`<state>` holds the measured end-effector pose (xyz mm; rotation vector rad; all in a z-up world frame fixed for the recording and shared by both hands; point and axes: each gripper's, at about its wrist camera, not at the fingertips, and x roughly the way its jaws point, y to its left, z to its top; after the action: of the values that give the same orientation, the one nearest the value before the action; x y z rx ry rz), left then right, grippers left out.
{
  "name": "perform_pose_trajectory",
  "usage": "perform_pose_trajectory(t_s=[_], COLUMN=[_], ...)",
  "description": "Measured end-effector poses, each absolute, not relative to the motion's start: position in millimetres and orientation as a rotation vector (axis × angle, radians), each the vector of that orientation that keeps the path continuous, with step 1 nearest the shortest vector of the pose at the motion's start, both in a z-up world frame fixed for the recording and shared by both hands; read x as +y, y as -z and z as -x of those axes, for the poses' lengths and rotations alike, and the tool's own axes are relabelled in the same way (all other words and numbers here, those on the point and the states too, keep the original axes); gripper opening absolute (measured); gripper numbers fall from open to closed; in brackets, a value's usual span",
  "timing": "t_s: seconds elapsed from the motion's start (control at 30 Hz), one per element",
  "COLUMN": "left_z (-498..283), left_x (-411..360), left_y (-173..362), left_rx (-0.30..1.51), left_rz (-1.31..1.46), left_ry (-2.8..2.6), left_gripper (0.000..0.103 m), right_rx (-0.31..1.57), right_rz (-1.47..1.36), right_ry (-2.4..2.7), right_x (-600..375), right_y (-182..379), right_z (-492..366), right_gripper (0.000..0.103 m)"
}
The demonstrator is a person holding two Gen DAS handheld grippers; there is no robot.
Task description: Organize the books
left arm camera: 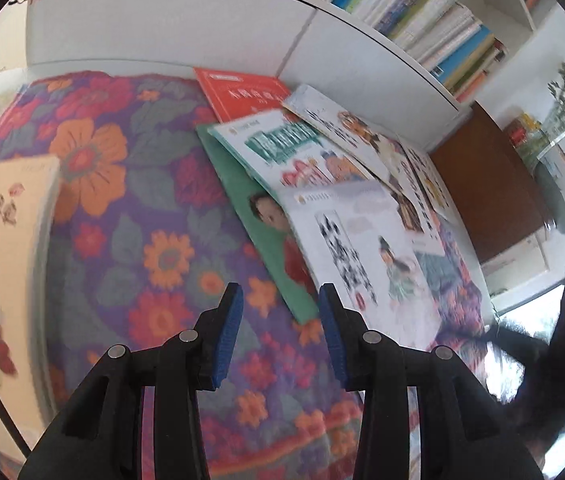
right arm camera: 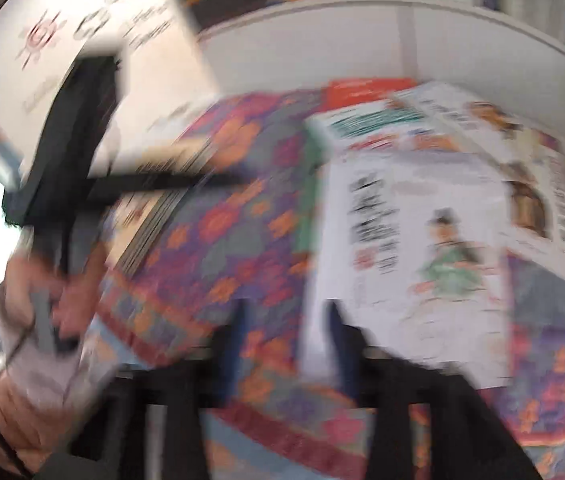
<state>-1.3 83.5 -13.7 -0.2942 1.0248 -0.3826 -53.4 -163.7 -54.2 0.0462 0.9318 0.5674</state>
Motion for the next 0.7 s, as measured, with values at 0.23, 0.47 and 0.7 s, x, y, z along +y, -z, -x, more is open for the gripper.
perform_pose_trajectory(t_s=[0.23,0.47,0.7], left_z=[20,32,26], left_x=[34,16,18], left_y=[35,63,79], left_rx=[1.033,1.004,0.94], left_rz=[0.254,0.346,0.373], left_ry=[0.418,0.37,0.416], left_gripper=[0.036,0.036,0.037], right_rx=[0.877,0.893,0.841], right_rz=[-0.219,-0.379,-0.396], right_ry=[-0.332,-0.335,-0.414], right_x=[-261,-289,-276], right_y=[72,116,125], right_z=[12,-11,4], right_gripper=[0.069,0.069,0.07])
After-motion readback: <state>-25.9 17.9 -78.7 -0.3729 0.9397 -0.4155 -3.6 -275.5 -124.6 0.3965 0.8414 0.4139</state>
